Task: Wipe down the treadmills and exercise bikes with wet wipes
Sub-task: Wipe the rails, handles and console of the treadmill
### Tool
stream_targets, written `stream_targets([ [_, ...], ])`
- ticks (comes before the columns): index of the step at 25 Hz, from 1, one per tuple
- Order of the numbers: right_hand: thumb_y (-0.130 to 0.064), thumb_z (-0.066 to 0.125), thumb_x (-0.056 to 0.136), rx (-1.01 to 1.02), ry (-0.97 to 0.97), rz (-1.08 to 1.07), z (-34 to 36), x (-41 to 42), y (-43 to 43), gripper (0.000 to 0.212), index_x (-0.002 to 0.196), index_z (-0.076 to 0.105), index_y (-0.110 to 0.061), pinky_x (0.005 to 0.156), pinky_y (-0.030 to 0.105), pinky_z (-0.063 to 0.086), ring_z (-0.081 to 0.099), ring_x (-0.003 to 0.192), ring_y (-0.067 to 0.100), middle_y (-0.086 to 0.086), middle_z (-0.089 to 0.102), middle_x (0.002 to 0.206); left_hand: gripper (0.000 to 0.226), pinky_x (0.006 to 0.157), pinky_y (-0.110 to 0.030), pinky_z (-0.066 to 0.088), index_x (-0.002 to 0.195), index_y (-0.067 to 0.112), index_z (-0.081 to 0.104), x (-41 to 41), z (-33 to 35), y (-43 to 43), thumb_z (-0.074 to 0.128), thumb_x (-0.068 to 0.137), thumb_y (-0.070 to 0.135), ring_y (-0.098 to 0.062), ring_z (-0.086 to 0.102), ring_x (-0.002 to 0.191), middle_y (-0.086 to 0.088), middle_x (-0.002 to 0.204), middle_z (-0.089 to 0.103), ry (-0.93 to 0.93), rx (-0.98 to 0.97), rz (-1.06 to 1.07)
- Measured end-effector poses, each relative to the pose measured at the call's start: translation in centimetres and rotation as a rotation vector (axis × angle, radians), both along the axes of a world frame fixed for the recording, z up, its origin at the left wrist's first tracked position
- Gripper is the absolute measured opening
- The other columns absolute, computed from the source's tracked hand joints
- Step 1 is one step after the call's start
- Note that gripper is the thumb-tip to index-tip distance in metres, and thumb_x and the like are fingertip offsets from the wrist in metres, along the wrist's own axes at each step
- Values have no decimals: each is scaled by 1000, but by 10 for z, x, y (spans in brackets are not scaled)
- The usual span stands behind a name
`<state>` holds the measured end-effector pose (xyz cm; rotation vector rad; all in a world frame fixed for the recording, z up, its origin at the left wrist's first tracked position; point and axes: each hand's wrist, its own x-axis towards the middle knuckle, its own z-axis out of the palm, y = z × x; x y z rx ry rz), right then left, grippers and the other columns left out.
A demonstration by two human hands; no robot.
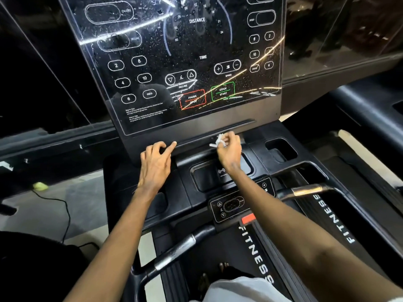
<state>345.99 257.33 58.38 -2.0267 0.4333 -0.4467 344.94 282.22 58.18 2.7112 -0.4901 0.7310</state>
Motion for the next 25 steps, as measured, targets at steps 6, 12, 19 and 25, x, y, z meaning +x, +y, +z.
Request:
stream_targets([
  [6, -8, 55, 84, 3, 83, -37, -7, -11, -53, 28, 93, 75, -24, 76, 15, 37, 54, 83, 1, 5, 64, 101, 42, 78, -44, 46, 126, 11, 70, 7, 5, -17, 61, 86, -2, -27, 51, 92, -8, 109, 61, 29, -116, -70],
  [12, -28, 59, 91, 124, 197, -151, -1, -55, -139, 32, 66, 67, -10, 63, 24, 44, 49, 54, 5, -5, 55, 59, 39, 83, -46, 46, 115, 11, 75, 15, 27, -73, 50, 85, 11, -29, 56, 95, -6, 108, 65, 39, -120, -191],
  [19, -17, 53, 86, 29, 206, -290, 21, -151, -277, 25, 88, 73, -33, 83, 34, 58, 71, 81, 16, -3, 75, 90, 34, 107, -37, 43, 129, 14, 67, 15, 56, -202, 60, 96, 14, -23, 58, 120, -5, 129, 65, 336, -269, -423],
  [25, -28, 66, 94, 31, 276, -489, 74, -239, -379, 29, 118, 73, -13, 84, 18, 39, 66, 106, 18, 7, 73, 106, 48, 107, -19, 30, 145, 23, 55, 8, 88, -334, 64, 98, 23, -18, 50, 134, -3, 145, 56, 626, -197, -648],
])
